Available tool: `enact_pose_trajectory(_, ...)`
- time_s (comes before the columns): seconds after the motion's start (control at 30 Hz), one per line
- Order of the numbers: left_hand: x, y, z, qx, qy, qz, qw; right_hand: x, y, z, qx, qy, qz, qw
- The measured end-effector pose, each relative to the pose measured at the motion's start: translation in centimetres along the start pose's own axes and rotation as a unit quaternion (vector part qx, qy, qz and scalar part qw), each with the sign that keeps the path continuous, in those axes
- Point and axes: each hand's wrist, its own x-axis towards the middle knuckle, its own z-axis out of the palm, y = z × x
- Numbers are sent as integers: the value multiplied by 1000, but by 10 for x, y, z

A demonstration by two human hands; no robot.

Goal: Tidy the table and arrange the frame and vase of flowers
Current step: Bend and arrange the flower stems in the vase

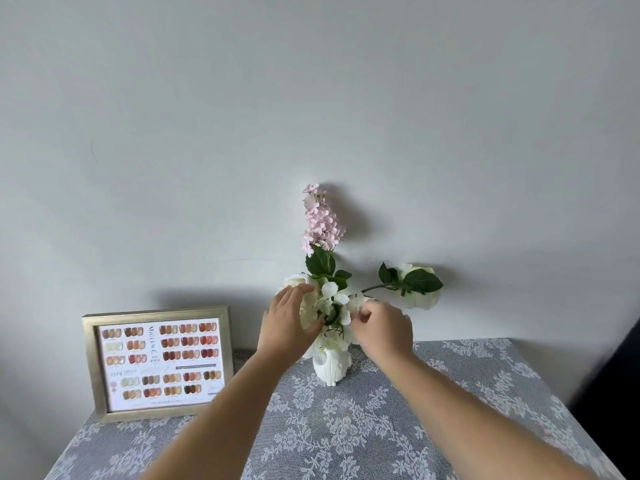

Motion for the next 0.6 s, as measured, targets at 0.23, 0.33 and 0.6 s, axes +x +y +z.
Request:
enact_pose_trajectory(0.23, -4, 3, 6, 17, 57, -13, 998, 33, 34, -24, 10, 100, 17, 995)
enact_pose_trajectory(0.33, -5, 4, 11, 20, 79, -17, 997, 52, 57, -29, 5, 113, 65, 991)
enact_pose_trajectory(0.6, -2, 5, 21, 35, 112, -28, 993, 94, 101, -20, 46, 55, 217, 974)
